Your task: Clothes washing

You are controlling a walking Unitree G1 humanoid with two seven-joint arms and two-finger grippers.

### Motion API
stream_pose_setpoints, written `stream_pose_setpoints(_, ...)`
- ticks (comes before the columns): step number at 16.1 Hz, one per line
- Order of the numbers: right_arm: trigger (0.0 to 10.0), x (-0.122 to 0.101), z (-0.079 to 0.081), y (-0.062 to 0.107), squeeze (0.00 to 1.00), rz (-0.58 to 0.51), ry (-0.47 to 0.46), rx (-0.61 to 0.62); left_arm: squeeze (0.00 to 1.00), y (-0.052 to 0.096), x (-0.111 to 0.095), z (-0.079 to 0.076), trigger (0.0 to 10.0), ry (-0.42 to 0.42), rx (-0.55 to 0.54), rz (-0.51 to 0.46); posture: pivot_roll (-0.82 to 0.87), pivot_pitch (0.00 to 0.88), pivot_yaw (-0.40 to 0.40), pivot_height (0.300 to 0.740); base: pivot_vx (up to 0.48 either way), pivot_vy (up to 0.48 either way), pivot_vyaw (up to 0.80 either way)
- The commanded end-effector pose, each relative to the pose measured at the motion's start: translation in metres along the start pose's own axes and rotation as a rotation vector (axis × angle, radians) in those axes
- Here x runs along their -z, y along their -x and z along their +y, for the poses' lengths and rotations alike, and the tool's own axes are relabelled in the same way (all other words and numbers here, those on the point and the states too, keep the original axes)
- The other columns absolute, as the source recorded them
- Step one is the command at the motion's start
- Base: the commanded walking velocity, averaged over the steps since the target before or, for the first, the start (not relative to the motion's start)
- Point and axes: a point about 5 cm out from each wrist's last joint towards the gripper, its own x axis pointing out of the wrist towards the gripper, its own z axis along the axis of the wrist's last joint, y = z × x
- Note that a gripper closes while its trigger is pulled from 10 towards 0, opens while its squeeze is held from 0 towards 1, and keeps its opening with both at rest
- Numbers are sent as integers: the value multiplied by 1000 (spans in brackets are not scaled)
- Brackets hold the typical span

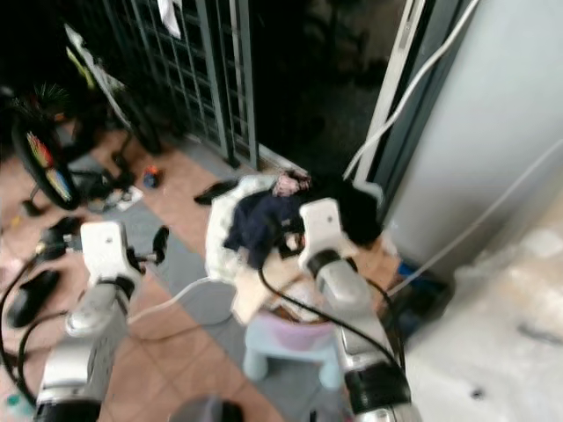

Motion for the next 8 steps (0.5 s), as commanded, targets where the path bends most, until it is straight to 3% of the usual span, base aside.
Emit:
stream_pose_setpoints(1, 10000, 3, -7, 2, 0, 18, 17, 37, 0, 1, -2, -2, 10000, -11, 2, -21, 8, 35, 57, 740, 0, 0, 0)
stream_pose_setpoints(4, 10000, 8, -11, 2, 0, 53, 37, 71, 0, 0, 1, -3, 10000, -26, -7, 20, 7, 34, 58, 740, 0, 0, 0)
stream_pose_setpoints(5, 10000, 10, -13, 2, 0, 70, 47, 88, 0, 1, 5, -7, 10000, -1, 46, 50, 4, 29, 58, 740, 0, 0, 0)
stream_pose_setpoints(8, 10000, 14, -18, 2, 0, 99, 62, 118, 0, 0, 8, -11, 10000, -16, 73, 63, 6, 24, 51, 740, 0, 0, 0)
